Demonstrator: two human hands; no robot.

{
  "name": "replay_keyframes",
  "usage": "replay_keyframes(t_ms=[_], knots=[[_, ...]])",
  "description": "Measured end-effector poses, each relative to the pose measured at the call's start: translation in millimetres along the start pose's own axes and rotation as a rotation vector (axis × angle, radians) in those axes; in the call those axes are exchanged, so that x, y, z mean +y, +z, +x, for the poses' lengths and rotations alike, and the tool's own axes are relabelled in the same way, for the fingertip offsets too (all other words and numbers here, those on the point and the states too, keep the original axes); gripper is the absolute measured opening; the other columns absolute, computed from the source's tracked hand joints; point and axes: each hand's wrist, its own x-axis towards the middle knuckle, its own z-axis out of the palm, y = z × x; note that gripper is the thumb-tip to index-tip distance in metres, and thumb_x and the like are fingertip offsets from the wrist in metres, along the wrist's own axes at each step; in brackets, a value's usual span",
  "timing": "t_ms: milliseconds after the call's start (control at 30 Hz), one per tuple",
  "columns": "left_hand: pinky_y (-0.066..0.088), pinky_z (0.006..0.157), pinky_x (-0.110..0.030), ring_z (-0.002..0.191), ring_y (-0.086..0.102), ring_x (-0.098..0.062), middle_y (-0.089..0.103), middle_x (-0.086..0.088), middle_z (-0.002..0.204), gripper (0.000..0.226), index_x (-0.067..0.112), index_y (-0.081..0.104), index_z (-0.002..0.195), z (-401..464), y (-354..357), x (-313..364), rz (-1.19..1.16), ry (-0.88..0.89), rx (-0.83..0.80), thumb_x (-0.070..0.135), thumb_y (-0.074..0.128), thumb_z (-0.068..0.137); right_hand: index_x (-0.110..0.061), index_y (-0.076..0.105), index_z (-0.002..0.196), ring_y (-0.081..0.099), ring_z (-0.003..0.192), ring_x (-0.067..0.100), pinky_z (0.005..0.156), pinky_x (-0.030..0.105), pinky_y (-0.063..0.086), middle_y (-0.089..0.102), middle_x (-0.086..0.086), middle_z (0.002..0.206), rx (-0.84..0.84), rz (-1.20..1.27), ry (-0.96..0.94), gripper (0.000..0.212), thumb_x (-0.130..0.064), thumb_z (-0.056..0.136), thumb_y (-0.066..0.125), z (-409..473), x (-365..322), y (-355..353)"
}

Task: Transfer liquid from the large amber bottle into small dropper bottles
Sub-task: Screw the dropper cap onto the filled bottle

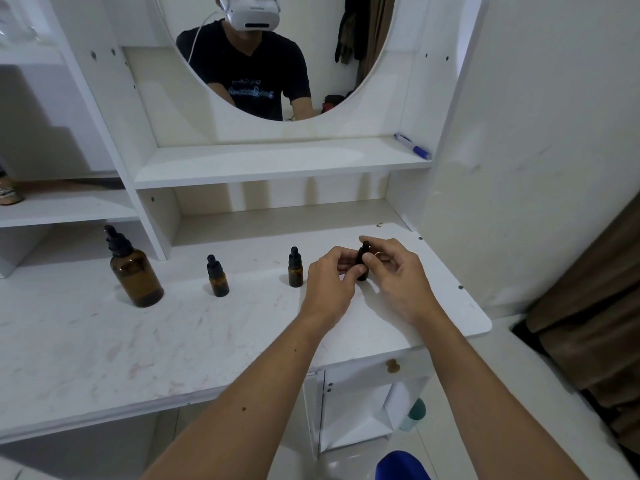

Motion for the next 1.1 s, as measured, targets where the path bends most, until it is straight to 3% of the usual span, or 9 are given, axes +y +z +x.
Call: replay_keyframes(t_ms=[233,433,633,833,967,1100], knots=[[0.06,0.086,-0.021,0.091,0.074,-0.003,0.077,0.002,0.098,0.018,0.01,0.07,0.114,0,2,-1,0.026,0.004,0.0,0.007,0.069,0.097,-0.018,0.077,0.115,0.076,0.096,0.012,0.097,0.033,0.06,0.078,-0.004,0.103,0.037,0.008,0.045,0.019,-0.016,0.096,0.077,3,2,1],[0.06,0.082,-0.018,0.087,0.075,-0.004,0.078,0.001,0.095,0.015,0.01,0.07,0.113,-1,2,0,0.034,0.018,0.005,0.008,0.069,0.098,-0.017,0.078,0.107,0.078,0.09,0.018,0.09,0.03,0.061,0.08,0.001,0.093,0.062,0.053,0.056,0.016,-0.019,0.092,0.082,3,2,3],[0.058,0.083,-0.017,0.092,0.075,-0.005,0.077,0.001,0.101,0.017,0.01,0.069,0.117,-2,0,-1,0.027,0.022,-0.005,0.008,0.066,0.1,-0.022,0.076,0.112,0.077,0.086,0.014,0.087,0.027,0.059,0.079,-0.003,0.088,0.052,0.027,0.069,0.019,-0.024,0.093,0.081,2,2,5],[0.054,0.105,-0.028,0.122,0.064,-0.009,0.066,-0.001,0.133,0.039,0.012,0.057,0.141,-11,-5,0,0.056,0.013,-0.019,0.02,0.063,0.103,-0.022,0.074,0.124,0.078,0.092,0.014,0.081,0.012,0.054,0.08,-0.002,0.107,0.047,0.016,0.05,0.033,-0.023,0.092,0.083,-6,-4,6],[0.05,0.11,-0.026,0.124,0.061,-0.008,0.065,0.0,0.136,0.042,0.013,0.054,0.144,-29,-19,1,0.115,0.011,-0.028,0.013,0.063,0.103,-0.023,0.072,0.127,0.074,0.099,0.015,0.086,0.018,0.053,0.074,-0.009,0.121,0.099,-0.001,0.048,0.04,-0.024,0.089,0.085,-10,-9,6],[0.051,0.108,-0.024,0.119,0.064,-0.004,0.068,0.004,0.131,0.042,0.016,0.058,0.141,-55,-56,1,0.16,0.028,-0.101,0.017,0.067,0.1,-0.024,0.067,0.133,0.069,0.106,0.021,0.095,0.029,0.056,0.07,-0.007,0.121,0.206,0.033,0.082,0.047,-0.024,0.089,0.085,-24,-14,7]])
